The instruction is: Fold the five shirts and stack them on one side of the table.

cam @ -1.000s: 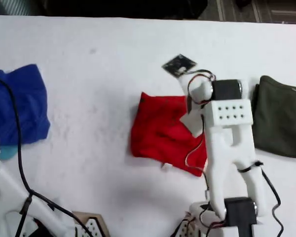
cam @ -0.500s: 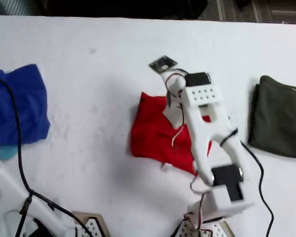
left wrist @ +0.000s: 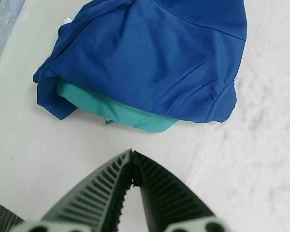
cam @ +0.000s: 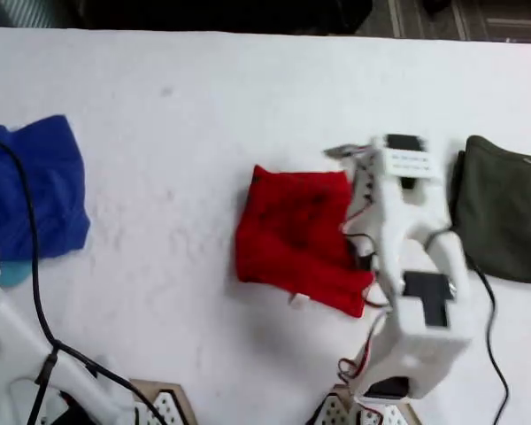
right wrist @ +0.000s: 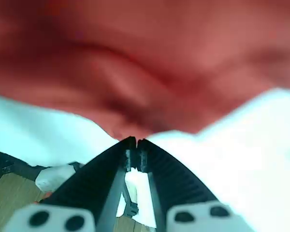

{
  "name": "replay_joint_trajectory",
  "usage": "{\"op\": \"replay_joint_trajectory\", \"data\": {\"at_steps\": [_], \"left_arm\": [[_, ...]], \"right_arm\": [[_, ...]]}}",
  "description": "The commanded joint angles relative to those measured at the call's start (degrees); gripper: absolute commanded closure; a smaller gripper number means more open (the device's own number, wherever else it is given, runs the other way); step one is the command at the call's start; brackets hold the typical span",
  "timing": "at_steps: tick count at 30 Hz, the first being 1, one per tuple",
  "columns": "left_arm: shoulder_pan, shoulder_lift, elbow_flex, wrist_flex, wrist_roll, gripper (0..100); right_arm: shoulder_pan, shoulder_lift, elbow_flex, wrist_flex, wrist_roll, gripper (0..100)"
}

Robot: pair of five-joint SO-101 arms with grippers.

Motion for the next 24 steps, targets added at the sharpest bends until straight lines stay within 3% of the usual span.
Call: {"op": "replay_joint_trajectory", "data": {"at_steps": [1,7,11,16,24], "left_arm": [[-0.13,-1.19,-0.53,0.18,-0.18,98],[-0.04,-1.27,-0.62,0.35,-0.18,98],[-0.04,-1.27,-3.25,1.49,-0.18,98],[-0.04,-1.27,-5.63,1.93,-0.18,98],[-0.04,-1.27,-5.63,3.52,-0.18,98]], "right_arm": [[0.84,-11.47,0.44,1.19,2.99,98.0],[-9.63,-17.98,0.62,-4.44,2.90,98.0],[-11.74,-14.11,4.31,-12.97,0.70,98.0],[-8.48,-7.43,10.90,-15.78,0.97,98.1],[1.54,-6.64,17.93,-8.04,1.23,98.1]]}}
